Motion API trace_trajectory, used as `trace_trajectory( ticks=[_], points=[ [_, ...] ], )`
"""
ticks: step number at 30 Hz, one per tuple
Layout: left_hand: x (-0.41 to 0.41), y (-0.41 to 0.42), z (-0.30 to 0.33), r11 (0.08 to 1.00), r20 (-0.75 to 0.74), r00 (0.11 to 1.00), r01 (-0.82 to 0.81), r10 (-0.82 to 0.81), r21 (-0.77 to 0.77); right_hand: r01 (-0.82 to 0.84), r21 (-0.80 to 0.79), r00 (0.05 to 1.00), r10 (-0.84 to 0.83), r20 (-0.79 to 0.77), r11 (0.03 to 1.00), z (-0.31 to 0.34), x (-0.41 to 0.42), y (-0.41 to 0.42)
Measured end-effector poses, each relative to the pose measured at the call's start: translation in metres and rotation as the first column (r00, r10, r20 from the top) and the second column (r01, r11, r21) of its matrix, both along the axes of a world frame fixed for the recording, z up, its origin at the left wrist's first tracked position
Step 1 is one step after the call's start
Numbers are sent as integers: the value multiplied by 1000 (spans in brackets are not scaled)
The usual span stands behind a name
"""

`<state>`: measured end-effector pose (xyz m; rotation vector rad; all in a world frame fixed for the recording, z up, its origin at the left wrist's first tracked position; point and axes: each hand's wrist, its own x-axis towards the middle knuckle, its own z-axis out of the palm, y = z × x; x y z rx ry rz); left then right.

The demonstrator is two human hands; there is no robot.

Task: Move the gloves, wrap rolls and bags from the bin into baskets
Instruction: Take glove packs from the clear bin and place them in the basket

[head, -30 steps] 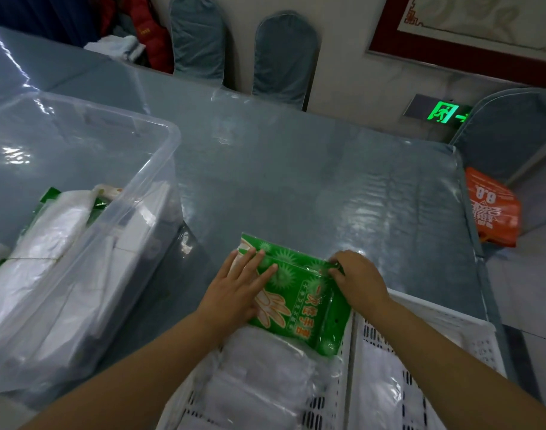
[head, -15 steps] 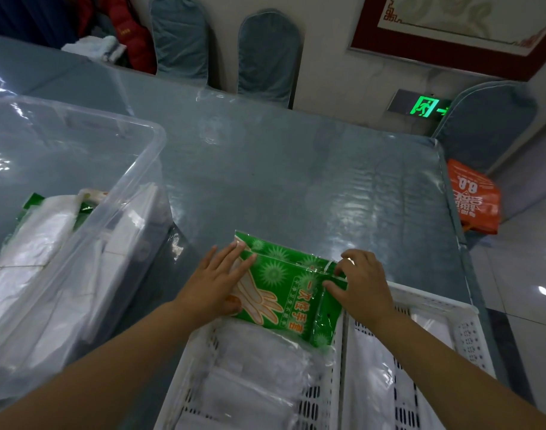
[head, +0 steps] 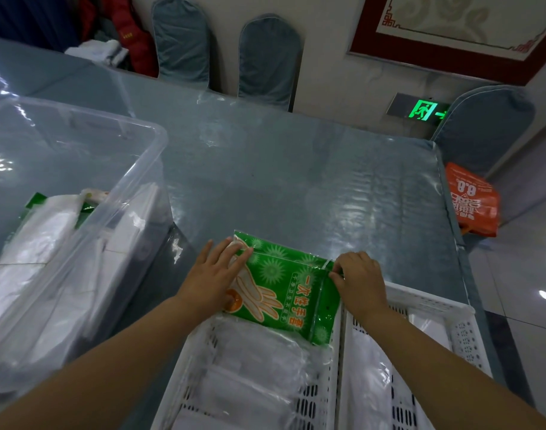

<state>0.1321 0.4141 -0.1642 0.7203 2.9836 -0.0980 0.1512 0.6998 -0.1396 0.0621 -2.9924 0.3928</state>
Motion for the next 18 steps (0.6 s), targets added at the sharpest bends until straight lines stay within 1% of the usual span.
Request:
trace_trajectory(
  ticks=[2, 5, 9, 12, 15, 18],
  points=[
    [2, 1, 1, 1000, -5, 1000, -12, 12, -26, 14, -19, 1000, -14, 13, 1000, 1, 0, -2],
    [6, 2, 3, 998, -25, 999, -22, 20, -66, 22, -50, 999, -23, -27, 998, 5, 1, -5],
    [6, 2, 8, 994, 2, 997, -80, 81, -74, 20, -78, 1000, -21, -20, 997, 9, 1, -8],
    [8, 4, 14, 994, 9, 997, -80, 80, -77, 34, -98, 999, -36, -16, 995, 9, 2, -7],
    [16, 5, 18, 993, -32, 995, -101, 99, -61, 41, -123, 999, -45, -28, 992, 11, 4, -6],
    [34, 7, 27, 991, -98, 986, -132, 132, 10, 7, -130, 998, -16, -68, 992, 14, 8, -7]
  ],
)
